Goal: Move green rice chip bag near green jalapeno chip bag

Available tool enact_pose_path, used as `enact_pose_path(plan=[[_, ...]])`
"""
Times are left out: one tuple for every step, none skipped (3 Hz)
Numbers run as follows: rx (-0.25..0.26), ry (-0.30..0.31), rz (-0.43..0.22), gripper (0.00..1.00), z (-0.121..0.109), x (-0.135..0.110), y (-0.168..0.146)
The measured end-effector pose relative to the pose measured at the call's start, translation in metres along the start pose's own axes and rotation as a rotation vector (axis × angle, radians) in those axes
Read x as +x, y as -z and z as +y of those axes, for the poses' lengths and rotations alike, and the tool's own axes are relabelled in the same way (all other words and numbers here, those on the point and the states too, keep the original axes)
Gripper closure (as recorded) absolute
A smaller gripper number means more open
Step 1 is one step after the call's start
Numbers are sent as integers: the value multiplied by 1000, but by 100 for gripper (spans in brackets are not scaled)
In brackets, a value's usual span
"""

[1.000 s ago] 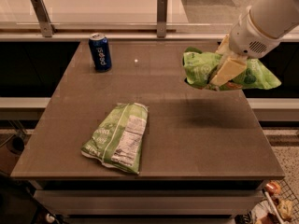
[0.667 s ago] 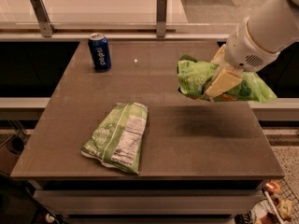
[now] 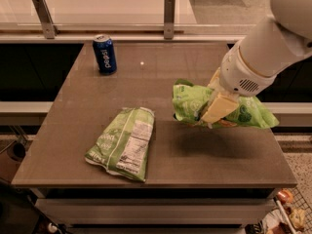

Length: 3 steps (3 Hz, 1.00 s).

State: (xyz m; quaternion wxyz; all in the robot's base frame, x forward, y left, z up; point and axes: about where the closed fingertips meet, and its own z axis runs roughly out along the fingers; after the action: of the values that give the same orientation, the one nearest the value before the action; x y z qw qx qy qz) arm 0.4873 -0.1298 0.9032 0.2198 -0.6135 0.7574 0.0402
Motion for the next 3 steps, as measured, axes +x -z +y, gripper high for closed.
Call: enact_pose_path(plan=[[-1, 1, 0, 84, 0, 0, 0], [-3, 3, 1, 59, 1, -1, -1], [-5, 5, 1, 36, 2, -2, -2]])
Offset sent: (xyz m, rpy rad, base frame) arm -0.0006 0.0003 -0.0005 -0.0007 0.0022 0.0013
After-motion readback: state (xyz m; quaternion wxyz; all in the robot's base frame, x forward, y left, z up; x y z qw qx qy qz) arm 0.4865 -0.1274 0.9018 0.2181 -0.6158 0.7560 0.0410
